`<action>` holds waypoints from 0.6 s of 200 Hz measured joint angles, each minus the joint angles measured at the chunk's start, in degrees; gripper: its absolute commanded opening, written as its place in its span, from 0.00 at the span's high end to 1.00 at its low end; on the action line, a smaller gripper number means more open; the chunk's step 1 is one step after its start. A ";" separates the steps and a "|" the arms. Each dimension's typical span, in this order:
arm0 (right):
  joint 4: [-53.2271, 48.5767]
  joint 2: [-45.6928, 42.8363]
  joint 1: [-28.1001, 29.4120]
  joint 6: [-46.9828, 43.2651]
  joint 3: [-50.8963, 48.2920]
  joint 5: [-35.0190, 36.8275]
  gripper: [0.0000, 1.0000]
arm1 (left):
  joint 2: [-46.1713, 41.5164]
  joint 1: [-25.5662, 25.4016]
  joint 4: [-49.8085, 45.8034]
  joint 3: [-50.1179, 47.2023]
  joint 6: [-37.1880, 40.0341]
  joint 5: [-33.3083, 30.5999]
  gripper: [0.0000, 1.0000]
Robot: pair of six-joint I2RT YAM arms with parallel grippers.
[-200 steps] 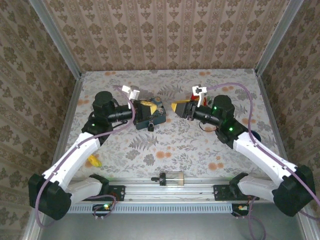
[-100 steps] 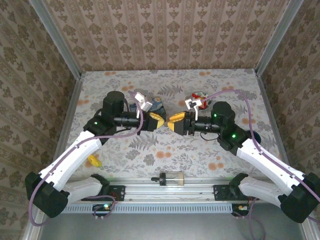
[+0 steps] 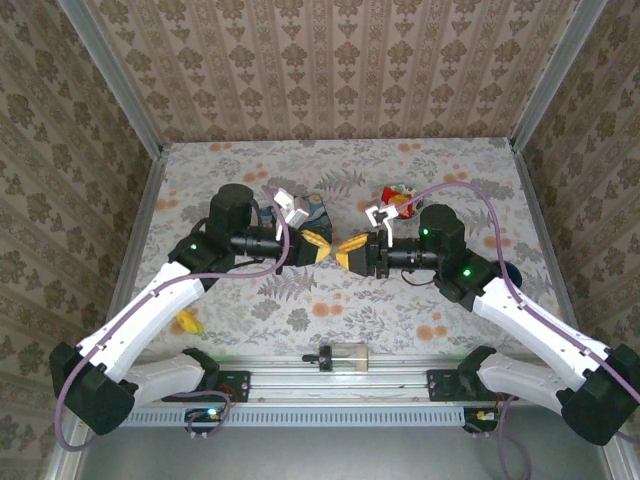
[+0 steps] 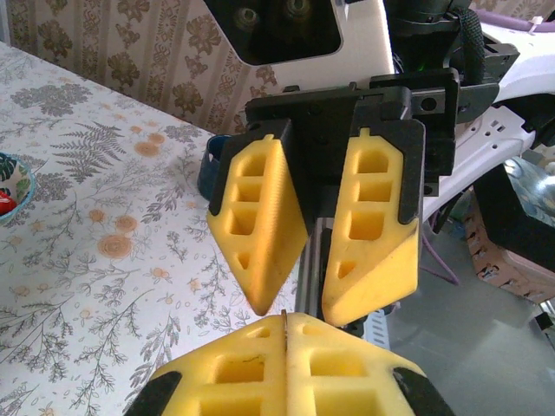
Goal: Unlock the padlock with the key
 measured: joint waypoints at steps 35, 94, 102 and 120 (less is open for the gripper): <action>0.63 0.02 0.00 0.20 -0.48 -1.18 0.71 | 0.00 0.00 0.09 0.00 -0.02 -0.26 1.00; 1.75 0.76 0.00 1.07 -1.01 -2.12 0.70 | 0.00 0.00 1.79 -0.02 -1.22 -0.39 1.00; 1.75 0.87 0.00 1.11 -1.16 -2.19 0.71 | 0.00 0.00 1.97 -0.02 -1.33 -0.39 1.00; 1.77 1.09 0.00 1.31 -1.29 -2.21 0.72 | 0.00 0.00 2.21 -0.02 -1.49 -0.37 1.00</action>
